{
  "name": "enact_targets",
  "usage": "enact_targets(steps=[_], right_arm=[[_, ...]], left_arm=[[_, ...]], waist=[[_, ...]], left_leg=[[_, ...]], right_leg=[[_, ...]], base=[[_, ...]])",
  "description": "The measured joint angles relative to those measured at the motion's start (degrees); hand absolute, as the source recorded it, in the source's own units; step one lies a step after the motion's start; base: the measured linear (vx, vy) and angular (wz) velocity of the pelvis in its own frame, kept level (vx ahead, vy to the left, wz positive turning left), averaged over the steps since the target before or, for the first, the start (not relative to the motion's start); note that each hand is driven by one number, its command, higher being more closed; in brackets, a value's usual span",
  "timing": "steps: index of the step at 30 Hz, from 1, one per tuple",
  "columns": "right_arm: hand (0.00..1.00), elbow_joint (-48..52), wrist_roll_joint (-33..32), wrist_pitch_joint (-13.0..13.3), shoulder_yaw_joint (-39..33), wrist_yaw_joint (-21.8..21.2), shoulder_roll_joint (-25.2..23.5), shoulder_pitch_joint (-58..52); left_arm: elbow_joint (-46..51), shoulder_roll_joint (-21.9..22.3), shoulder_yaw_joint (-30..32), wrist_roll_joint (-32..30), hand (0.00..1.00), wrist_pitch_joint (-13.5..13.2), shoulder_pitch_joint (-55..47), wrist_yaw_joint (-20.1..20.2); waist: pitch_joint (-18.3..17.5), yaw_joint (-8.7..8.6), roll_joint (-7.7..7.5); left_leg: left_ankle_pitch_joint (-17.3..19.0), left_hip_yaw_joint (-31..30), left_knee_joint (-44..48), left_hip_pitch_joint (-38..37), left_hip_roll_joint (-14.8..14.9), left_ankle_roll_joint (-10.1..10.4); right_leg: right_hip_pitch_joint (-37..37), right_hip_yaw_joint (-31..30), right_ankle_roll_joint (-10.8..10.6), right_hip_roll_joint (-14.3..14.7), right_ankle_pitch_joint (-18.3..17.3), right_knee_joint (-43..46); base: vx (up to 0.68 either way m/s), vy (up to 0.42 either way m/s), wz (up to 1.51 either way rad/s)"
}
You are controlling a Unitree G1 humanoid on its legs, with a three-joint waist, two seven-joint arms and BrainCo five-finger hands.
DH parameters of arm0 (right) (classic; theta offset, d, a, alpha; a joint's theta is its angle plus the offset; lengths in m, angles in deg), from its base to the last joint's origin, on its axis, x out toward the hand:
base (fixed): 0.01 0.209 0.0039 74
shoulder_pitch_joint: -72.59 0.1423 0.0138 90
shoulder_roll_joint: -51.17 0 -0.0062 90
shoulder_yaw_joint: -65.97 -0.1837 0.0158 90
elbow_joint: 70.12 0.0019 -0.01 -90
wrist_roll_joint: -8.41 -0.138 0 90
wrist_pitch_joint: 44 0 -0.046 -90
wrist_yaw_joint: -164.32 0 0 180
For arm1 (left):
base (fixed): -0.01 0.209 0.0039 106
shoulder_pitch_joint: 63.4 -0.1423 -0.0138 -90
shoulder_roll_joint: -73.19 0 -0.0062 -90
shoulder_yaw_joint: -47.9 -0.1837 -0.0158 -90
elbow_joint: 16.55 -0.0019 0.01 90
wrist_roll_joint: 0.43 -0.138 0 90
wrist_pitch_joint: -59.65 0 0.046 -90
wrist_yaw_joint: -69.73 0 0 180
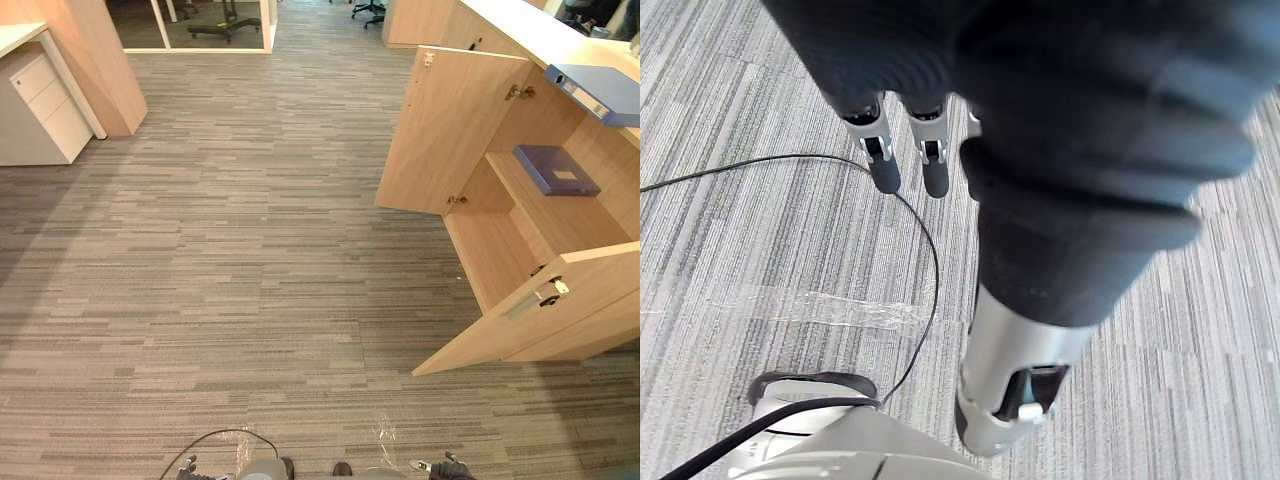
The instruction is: Walk over to the cabinet, pick up the folder, carry it to the office cabinet, place the folder inside the office cabinet, then close the office cabinet door
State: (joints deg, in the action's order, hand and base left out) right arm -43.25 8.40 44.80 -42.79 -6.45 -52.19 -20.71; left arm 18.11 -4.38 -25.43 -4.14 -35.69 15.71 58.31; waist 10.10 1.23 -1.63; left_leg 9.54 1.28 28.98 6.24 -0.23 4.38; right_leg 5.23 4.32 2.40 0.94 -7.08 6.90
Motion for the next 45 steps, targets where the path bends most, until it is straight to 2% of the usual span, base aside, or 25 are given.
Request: enact_targets(steps=[2,3,6,9,10,11,12,13,15,16,17,18,20,22,23,25,28,29,31,33,38,41,42,44,45], right_arm=[[0.00,0.7,0.0,-0.1,0.3,0.0,0.1,-0.3],[0.00,0.7,0.0,-0.1,0.3,0.0,0.1,-0.3],[0.00,0.7,0.1,-0.1,0.3,0.1,0.1,0.0],[0.00,0.6,0.1,-0.2,0.3,0.3,0.5,-0.1],[0.00,0.4,0.2,-0.4,0.3,0.5,0.5,-0.4],[0.00,0.2,0.2,-0.4,0.3,0.5,0.5,-0.4],[0.00,-0.1,0.4,-0.7,0.2,0.5,-0.4,-0.1],[0.00,-0.1,1.2,-0.7,0.3,0.5,-1.3,0.6],[0.00,-0.8,1.5,-0.9,0.3,0.3,-1.9,1.6],[0.00,-1.2,1.5,-1.0,0.3,0.0,-2.0,1.6],[0.00,-1.2,1.5,-1.1,0.2,0.0,-1.9,1.6],[0.00,-1.2,1.5,-1.1,0.1,-0.1,-1.8,1.6],[0.00,0.1,1.4,-1.1,-0.2,-0.1,-1.1,1.8],[0.00,0.7,1.5,-0.6,-0.2,0.4,-0.7,2.5],[0.00,0.7,1.4,-0.7,-0.1,0.6,-0.5,2.7],[0.00,0.9,1.1,-0.7,0.2,0.8,-1.0,3.4],[0.00,1.6,0.4,-0.6,0.1,1.1,-1.5,4.8],[0.00,1.7,-0.5,-0.6,0.1,1.1,-1.5,5.0],[0.00,1.7,-1.2,-0.3,0.0,1.2,-1.2,4.9],[0.00,1.9,-1.1,-0.2,-0.2,1.3,-0.8,5.0],[0.00,2.8,-1.1,0.1,-2.7,1.6,-1.8,2.8],[0.00,2.6,-1.2,0.1,-5.0,1.6,-2.5,1.9],[0.00,2.5,-1.2,0.1,-5.0,1.6,-2.6,1.8],[0.00,2.5,-1.4,0.1,-4.8,1.5,-2.4,1.4],[0.00,2.3,-1.6,0.1,-4.9,1.6,-2.4,1.4]], left_arm=[[2.1,1.8,3.0,0.3,0.00,0.0,-0.7,-0.5],[2.1,1.7,3.0,0.4,0.00,0.0,-0.6,-0.6],[2.0,1.6,2.8,1.0,0.00,-0.1,-0.3,-0.7],[1.9,1.9,2.8,1.5,0.00,-0.1,-0.4,-1.3],[1.3,1.7,2.8,2.0,0.00,-0.1,-0.5,-1.6],[1.3,1.6,2.7,2.2,0.00,-0.1,-0.5,-1.7],[1.3,1.0,2.7,2.2,0.00,-0.1,-0.5,-1.9],[1.3,0.5,2.7,2.2,0.00,-0.1,-0.4,-1.9],[0.7,0.3,2.3,2.0,0.00,-0.1,-0.4,-2.0],[-0.3,0.1,1.4,2.0,0.00,-0.2,-0.5,-2.0],[-0.7,0.0,1.1,2.0,0.00,-0.3,-0.5,-2.0],[-1.2,0.0,0.6,1.6,0.00,-0.3,-0.5,-1.9],[-1.4,-0.5,-2.1,0.2,0.00,-0.4,-0.6,-1.4],[-1.5,-0.6,-2.6,-0.3,0.00,-0.4,-0.2,-0.6],[-1.5,-0.6,-3.5,-0.3,0.00,-0.6,-0.2,-0.5],[-1.7,-0.7,-4.3,-0.3,0.00,-0.7,0.1,-0.4],[-2.6,-0.9,-4.8,-0.2,0.00,-0.7,1.2,-0.3],[-2.6,-0.9,-4.4,-0.3,0.00,-0.7,1.7,-0.3],[-3.4,-0.2,-3.7,-1.2,0.00,-0.6,1.8,-0.4],[-2.8,1.2,-2.1,-2.1,0.00,-0.6,1.8,-0.3],[-2.6,2.3,1.4,-2.4,0.00,0.0,1.6,-0.2],[-2.4,3.0,3.6,0.6,0.00,0.0,1.3,-0.3],[-2.1,3.3,4.5,1.4,0.00,0.0,1.2,-0.4],[-1.4,3.7,5.6,3.0,0.00,0.0,1.1,-0.4],[-1.3,3.7,5.7,3.5,0.00,0.0,1.0,-0.5]], waist=[[0.5,0.28,0.23],[0.8,0.52,0.13],[0.8,1.40,-0.08],[0.7,1.26,0.19],[0.2,1.28,0.57],[-0.2,1.25,0.10],[-0.9,1.44,-1.05],[-1.6,1.43,-2.07],[-2.6,1.47,-2.14],[-3.2,2.03,-1.86],[-3.4,2.32,-1.61],[-3.8,2.26,-1.20],[-4.5,1.40,-0.15],[-3.9,0.67,0.41],[-3.4,0.45,1.16],[-3.0,0.32,1.40],[-1.3,0.06,1.46],[-0.4,0.24,1.42],[-0.3,-0.36,1.87],[-0.4,-0.11,3.12],[-0.9,-0.27,3.17],[-1.3,0.03,3.22],[-1.4,0.04,3.35],[-1.4,-0.07,3.56],[-1.4,-0.07,3.52]], left_leg=[[2.2,3.8,15.7,7.5,3.2,-1.0],[3.1,4.4,16.4,8.2,4.1,-1.1],[3.5,4.3,5.7,10.0,6.3,-1.1],[-1.1,3.7,-12.2,8.8,7.6,0.1],[-7.9,6.3,-13.3,8.2,7.4,1.7],[-9.6,7.3,-13.3,8.1,6.7,0.8],[-9.1,7.9,-12.7,8.3,4.7,-0.3],[-8.3,8.3,-13.1,7.6,2.7,-1.5],[-7.4,9.5,-14.7,5.8,0.7,-2.9],[-7.1,11.4,-17.5,2.2,-1.7,-3.6],[-7.0,12.1,-18.5,0.5,-2.6,-4.2],[-6.9,12.9,-19.4,-1.4,-3.9,-5.8],[-5.5,12.6,-20.1,-5.9,-6.4,-8.7],[-5.3,11.8,-21.6,-10.4,-6.9,-9.1],[-5.3,11.6,-23.1,-13.6,-6.4,-9.1],[-5.3,11.6,-24.5,-16.2,-5.5,-9.0],[-3.8,11.6,-26.2,-18.2,-4.2,-8.4],[-2.8,11.7,-26.3,-18.8,-4.2,-8.1],[-1.7,10.8,-26.1,-19.6,-3.2,-6.8],[-0.6,10.8,-26.2,-19.1,-1.0,-5.0],[0.3,7.8,-24.8,-20.6,4.7,-1.2],[1.8,7.1,-14.4,-18.1,7.6,1.3],[2.5,7.1,-7.9,-15.6,8.4,2.2],[2.3,7.1,13.9,-6.9,11.0,3.9],[2.4,7.4,17.9,-5.2,11.5,3.8]], right_leg=[[1.5,-0.1,0.2,-0.7,-1.1,1.4],[2.0,-0.3,-0.1,-1.1,-1.4,1.6],[2.4,-2.1,-2.5,-4.9,-2.8,2.1],[2.9,-3.1,-7.2,-10.3,-4.7,1.5],[4.4,-3.0,-8.8,-11.9,-5.0,0.5],[4.8,-3.0,-8.8,-13.0,-4.8,-0.2],[4.9,-3.0,-8.1,-14.6,-3.7,-0.3],[4.3,-2.7,-8.6,-16.2,-1.4,0.0],[3.7,-3.2,-10.3,-18.3,1.3,1.1],[2.3,-4.4,-10.3,-20.8,2.3,5.4],[1.3,-5.4,-10.3,-21.7,2.4,8.4],[-0.9,-6.4,-10.1,-23.2,2.8,13.9],[-7.4,-2.8,-5.0,-27.2,5.6,30.2],[-10.2,3.8,-2.6,-28.9,2.8,41.3],[-10.8,7.8,-4.3,-28.0,-0.5,43.7],[-13.0,12.0,-5.6,-25.1,-4.4,41.9],[-16.8,16.1,-5.8,-19.5,-5.0,30.4],[-17.2,16.2,-5.2,-17.6,-4.0,24.1],[-16.2,15.9,-2.2,-15.5,0.4,20.8],[-16.1,16.7,-1.3,-13.0,-0.7,19.5],[-11.7,21.4,0.1,-8.1,-5.3,18.5],[-6.2,23.1,0.0,-5.1,-5.9,13.0],[-4.8,23.1,0.0,-4.6,-5.9,11.5],[-0.9,21.8,0.2,-3.2,-5.7,8.3],[0.1,21.5,0.7,-2.8,-5.4,7.5]], base=[[0.05,0.067,0.00],[0.12,0.097,-0.08],[0.20,0.224,-0.24],[0.23,0.304,-0.12],[0.38,0.536,-0.05],[0.43,0.554,-0.13],[0.46,0.522,-0.24],[0.36,0.379,-0.26],[0.31,0.301,-0.31],[0.36,0.329,-0.49],[0.41,0.390,-0.56],[0.33,0.293,-0.46],[0.36,0.257,-0.27],[0.29,0.135,0.05],[0.25,0.091,0.00],[0.17,-0.007,-0.08],[0.10,-0.132,-0.01],[0.04,-0.148,-0.05],[0.04,-0.148,0.06],[0.15,-0.207,-0.03],[0.24,-0.258,0.24],[0.23,-0.212,0.23],[0.20,-0.118,-0.06],[0.26,-0.050,-0.27],[0.28,0.016,-0.51]])
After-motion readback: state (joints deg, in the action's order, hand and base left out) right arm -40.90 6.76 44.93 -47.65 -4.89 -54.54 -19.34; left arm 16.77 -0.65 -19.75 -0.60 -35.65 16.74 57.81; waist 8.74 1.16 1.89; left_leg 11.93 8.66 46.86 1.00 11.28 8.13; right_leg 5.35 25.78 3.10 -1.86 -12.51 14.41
